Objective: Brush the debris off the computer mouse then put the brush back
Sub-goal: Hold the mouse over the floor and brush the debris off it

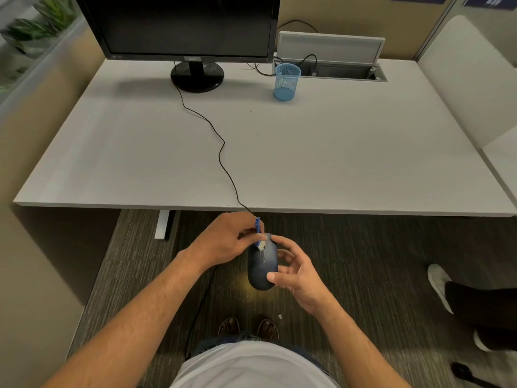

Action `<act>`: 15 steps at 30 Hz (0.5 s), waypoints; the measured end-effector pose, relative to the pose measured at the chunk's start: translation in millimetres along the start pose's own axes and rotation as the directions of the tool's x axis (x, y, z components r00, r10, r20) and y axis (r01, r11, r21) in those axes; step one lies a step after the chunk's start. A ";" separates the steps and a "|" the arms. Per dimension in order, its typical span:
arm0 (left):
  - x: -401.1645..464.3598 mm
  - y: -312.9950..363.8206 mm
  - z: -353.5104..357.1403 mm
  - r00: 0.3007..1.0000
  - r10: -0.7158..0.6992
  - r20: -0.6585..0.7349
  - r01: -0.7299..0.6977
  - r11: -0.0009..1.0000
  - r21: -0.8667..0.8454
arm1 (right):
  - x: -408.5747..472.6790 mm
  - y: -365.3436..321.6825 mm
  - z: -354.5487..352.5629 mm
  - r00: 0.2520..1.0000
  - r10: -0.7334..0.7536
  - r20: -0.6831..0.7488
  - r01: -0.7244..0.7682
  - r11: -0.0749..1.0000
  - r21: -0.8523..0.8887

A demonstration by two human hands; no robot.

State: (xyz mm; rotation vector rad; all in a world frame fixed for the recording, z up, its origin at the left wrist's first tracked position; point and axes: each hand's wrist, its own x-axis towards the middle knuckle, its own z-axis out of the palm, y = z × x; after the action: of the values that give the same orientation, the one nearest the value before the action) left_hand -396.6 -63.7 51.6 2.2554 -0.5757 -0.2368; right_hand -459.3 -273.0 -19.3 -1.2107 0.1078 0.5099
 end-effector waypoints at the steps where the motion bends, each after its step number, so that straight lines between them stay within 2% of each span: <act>1: -0.4 -1.6 -0.7 1.000 0.019 0.008 -0.019 0.999 0.034 | -0.3 0.5 0.6 1.000 0.003 -0.002 -0.003 1.000 -0.001; 4: -1.8 -4.3 -3.2 0.996 0.094 -0.001 -0.093 0.986 0.141 | -1.0 2.0 2.6 1.000 0.008 -0.006 -0.008 1.000 -0.012; 7: -3.7 -6.6 -5.7 0.991 0.122 -0.057 -0.107 0.972 0.210 | -1.1 1.8 3.3 1.000 0.003 -0.010 -0.003 0.999 -0.032; 15: -6.6 5.8 3.1 0.982 0.133 -0.132 -0.127 0.991 0.050 | -0.6 2.1 2.9 1.000 0.000 -0.019 -0.001 1.000 -0.031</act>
State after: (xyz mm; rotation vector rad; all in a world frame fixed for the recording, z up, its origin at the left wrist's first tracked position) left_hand -405.4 -66.1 53.7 2.2427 -0.6580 -0.0068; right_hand -461.3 -270.0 -19.9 -1.2456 0.1169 0.5022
